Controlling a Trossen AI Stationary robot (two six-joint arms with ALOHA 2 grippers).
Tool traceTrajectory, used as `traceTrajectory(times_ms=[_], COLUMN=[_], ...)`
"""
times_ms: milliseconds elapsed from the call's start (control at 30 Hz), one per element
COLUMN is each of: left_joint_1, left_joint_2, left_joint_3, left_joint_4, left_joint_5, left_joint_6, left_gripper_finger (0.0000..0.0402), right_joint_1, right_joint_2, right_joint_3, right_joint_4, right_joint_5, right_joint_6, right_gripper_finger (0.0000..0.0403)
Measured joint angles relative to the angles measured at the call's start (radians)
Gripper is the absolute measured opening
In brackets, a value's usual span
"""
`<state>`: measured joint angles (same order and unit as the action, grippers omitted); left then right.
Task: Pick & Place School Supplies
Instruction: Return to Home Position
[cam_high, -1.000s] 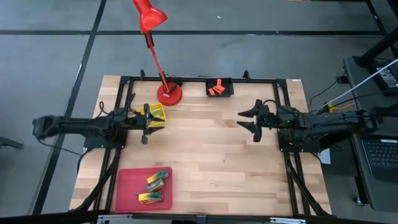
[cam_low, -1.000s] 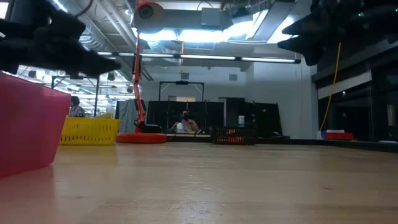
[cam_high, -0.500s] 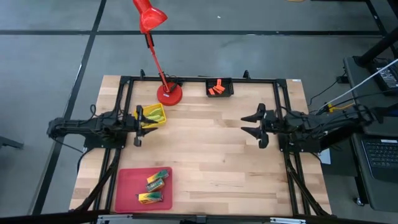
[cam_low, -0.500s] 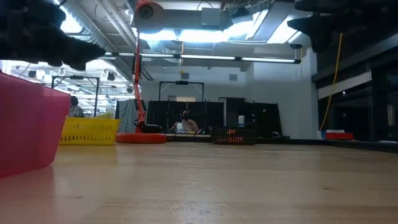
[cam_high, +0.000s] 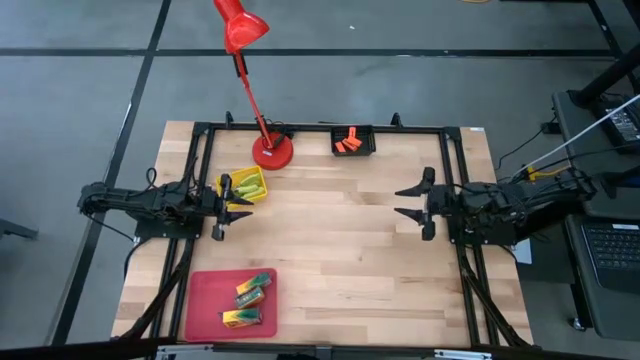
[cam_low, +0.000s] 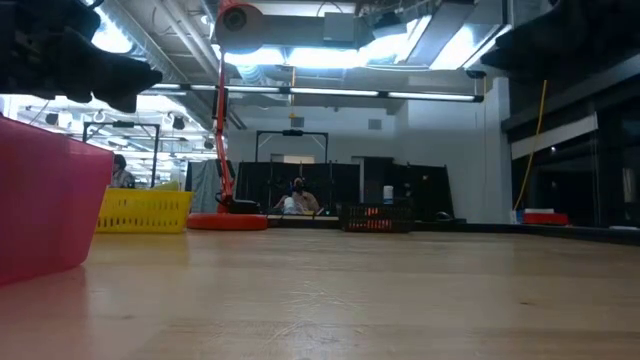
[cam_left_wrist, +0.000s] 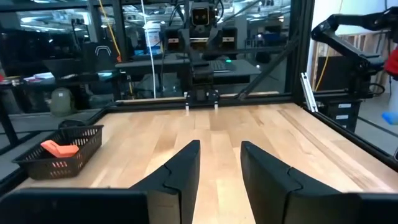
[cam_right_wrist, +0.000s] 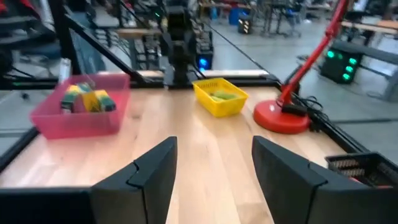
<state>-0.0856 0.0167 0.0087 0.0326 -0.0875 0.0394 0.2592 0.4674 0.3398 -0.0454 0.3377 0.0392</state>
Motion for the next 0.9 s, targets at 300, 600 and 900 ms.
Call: traceTrajectory(times_ms=[300, 600, 900], left_joint_1=[0.0, 0.0, 0.0], left_joint_2=[0.0, 0.0, 0.001], left_joint_3=[0.0, 0.0, 0.0], left_joint_4=[0.0, 0.0, -0.002], left_joint_5=[0.0, 0.0, 0.0], left_joint_6=[0.0, 0.0, 0.0], left_gripper_finger=[0.0111, 0.0111, 0.0113], right_joint_1=[0.0, -0.002, -0.033], right_joint_2=[-0.301, -0.468, -0.468], right_joint_3=[-0.166, -0.256, -0.302], right_joint_4=[-0.002, -0.065, 0.023], right_joint_5=[-0.121, -0.287, -0.466], right_joint_6=[-0.039, -0.15, -0.231], right_gripper_finger=[0.021, 0.021, 0.0202])
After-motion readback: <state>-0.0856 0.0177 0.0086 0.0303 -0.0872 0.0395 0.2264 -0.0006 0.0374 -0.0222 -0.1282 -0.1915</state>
